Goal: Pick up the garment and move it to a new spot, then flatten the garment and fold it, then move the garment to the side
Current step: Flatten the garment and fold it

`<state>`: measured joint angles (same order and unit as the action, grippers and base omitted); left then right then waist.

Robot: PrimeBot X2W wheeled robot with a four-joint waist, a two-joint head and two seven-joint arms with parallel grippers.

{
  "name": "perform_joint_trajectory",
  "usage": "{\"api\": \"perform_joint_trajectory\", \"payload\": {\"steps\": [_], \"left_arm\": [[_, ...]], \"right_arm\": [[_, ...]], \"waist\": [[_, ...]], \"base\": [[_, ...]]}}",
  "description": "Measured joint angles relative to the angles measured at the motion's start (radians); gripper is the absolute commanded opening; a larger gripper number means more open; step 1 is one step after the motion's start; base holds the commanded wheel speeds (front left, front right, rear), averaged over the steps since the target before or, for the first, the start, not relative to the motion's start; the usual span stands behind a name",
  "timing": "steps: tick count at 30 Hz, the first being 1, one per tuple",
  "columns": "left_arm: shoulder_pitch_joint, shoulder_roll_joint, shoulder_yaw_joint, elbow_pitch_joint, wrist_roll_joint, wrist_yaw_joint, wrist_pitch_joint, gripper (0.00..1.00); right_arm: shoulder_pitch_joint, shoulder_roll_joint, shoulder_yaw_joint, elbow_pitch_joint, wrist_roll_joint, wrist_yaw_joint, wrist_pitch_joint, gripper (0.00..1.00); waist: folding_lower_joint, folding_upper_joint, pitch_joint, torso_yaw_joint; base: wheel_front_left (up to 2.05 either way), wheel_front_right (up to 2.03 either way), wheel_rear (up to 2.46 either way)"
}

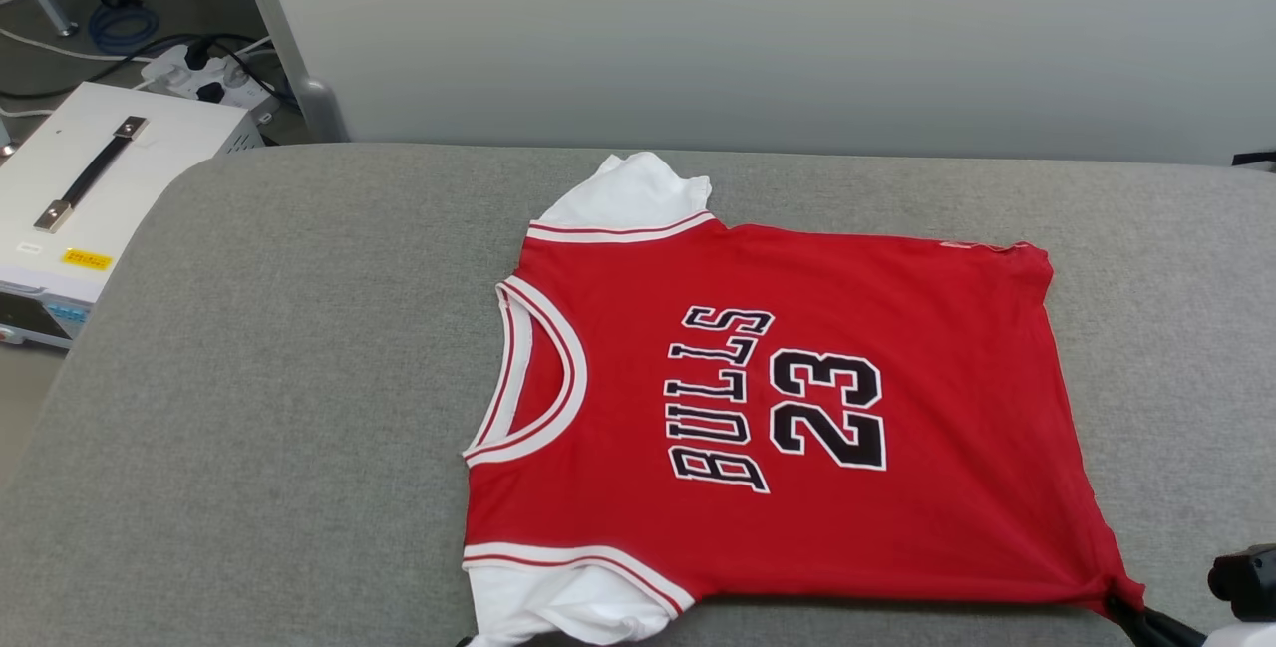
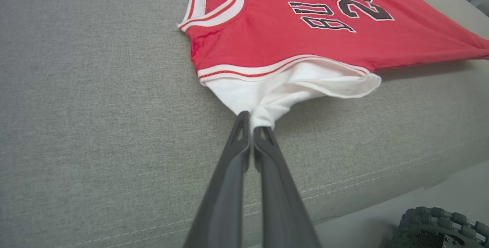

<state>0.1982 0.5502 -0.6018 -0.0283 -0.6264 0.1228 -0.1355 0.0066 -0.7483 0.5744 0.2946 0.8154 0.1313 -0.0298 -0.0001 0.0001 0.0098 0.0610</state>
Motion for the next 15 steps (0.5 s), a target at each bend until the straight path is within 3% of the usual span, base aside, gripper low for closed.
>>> {"api": "perform_joint_trajectory", "payload": {"steps": [6, 15], "left_arm": [[-0.009, 0.010, -0.008, 0.008, 0.005, 0.002, 0.013, 0.00], [-0.234, 0.011, 0.000, 0.081, 0.045, -0.068, 0.022, 0.00]], "right_arm": [[0.055, 0.033, -0.092, -0.037, -0.012, 0.000, 0.026, 0.00], [0.030, 0.110, -0.214, -0.100, -0.043, 0.000, 0.088, 0.00]], "waist": [[0.0000, 0.0000, 0.002, 0.008], [0.0000, 0.0000, 0.033, 0.002]], "base": [[0.00, 0.00, 0.00], [0.00, 0.00, 0.00]]}}
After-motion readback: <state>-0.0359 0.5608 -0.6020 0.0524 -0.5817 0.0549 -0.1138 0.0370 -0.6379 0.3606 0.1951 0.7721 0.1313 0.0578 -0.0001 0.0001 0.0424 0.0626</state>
